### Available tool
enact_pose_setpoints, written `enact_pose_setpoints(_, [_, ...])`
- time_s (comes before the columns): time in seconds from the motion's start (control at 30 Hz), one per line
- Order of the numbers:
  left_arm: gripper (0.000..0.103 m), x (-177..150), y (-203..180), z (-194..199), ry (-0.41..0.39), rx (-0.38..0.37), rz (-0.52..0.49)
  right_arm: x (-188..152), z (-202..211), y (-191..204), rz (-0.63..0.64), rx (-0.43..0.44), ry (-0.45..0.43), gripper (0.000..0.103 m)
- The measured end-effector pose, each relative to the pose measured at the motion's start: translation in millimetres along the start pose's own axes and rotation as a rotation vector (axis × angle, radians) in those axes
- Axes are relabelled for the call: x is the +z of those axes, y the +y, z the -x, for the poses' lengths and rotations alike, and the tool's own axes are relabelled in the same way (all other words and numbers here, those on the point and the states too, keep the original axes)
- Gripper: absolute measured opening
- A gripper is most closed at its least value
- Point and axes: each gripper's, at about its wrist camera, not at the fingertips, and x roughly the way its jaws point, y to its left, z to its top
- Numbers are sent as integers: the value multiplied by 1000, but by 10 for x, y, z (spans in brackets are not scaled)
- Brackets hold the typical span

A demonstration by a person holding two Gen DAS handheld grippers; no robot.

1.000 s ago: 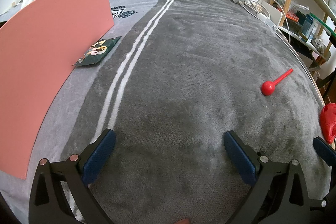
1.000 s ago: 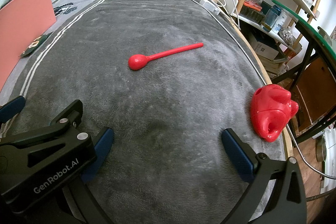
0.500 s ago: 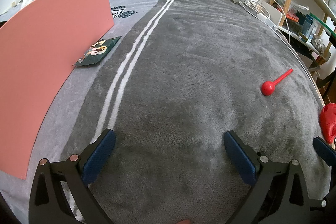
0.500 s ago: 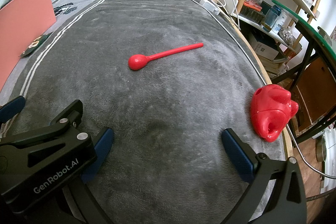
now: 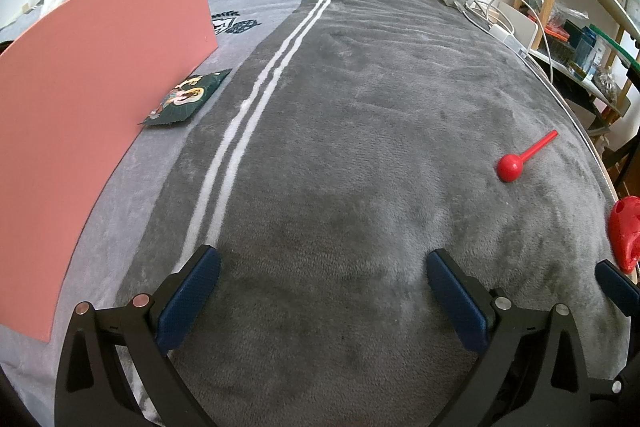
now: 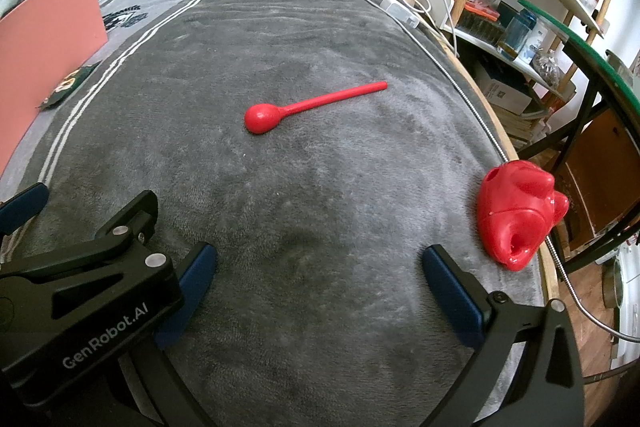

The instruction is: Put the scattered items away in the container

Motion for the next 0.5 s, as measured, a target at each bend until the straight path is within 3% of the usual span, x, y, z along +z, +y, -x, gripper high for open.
enact_pose_setpoints(0.5, [103, 11, -7, 6, 7, 4, -2, 2, -8, 4, 0, 0, 0, 102])
